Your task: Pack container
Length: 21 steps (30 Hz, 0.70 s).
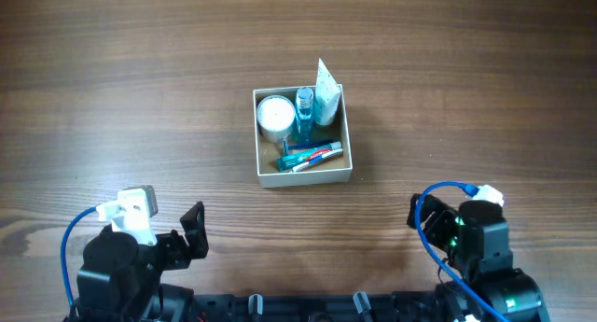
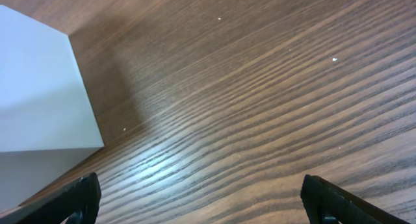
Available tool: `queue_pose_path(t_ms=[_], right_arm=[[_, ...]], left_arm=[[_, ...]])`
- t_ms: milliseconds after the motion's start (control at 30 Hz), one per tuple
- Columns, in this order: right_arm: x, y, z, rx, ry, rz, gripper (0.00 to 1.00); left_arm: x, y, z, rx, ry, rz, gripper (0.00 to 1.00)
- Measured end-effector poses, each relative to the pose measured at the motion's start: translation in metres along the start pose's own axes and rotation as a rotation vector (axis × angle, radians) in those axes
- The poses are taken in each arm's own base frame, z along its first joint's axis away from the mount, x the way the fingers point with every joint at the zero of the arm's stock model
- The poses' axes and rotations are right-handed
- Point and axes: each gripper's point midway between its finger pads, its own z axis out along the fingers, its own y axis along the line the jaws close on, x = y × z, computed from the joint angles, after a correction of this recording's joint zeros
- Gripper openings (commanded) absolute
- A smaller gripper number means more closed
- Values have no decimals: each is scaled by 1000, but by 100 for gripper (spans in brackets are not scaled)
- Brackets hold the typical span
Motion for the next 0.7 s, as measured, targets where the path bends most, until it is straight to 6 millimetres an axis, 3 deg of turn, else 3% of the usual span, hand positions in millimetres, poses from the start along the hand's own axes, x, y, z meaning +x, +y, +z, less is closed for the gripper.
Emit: queue_pose_path(t_ms=[133, 400, 500, 600, 700], right_arm=[[-41, 28, -16, -152, -246, -117, 100], [-84, 71, -39, -311, -761, -608, 100], [-89, 72, -32, -286, -873, -704, 100], [-78, 62, -11, -247, -825, -748, 100], [-78, 63, -12, -251, -830, -753, 100]], left_arm=[[0, 0, 0, 0, 0, 0, 100], [0, 0, 0, 0, 1, 0, 100], [0, 0, 0, 0, 1, 0, 100], [1, 0, 0, -1, 2, 0, 100], [1, 0, 0, -1, 2, 0, 100]])
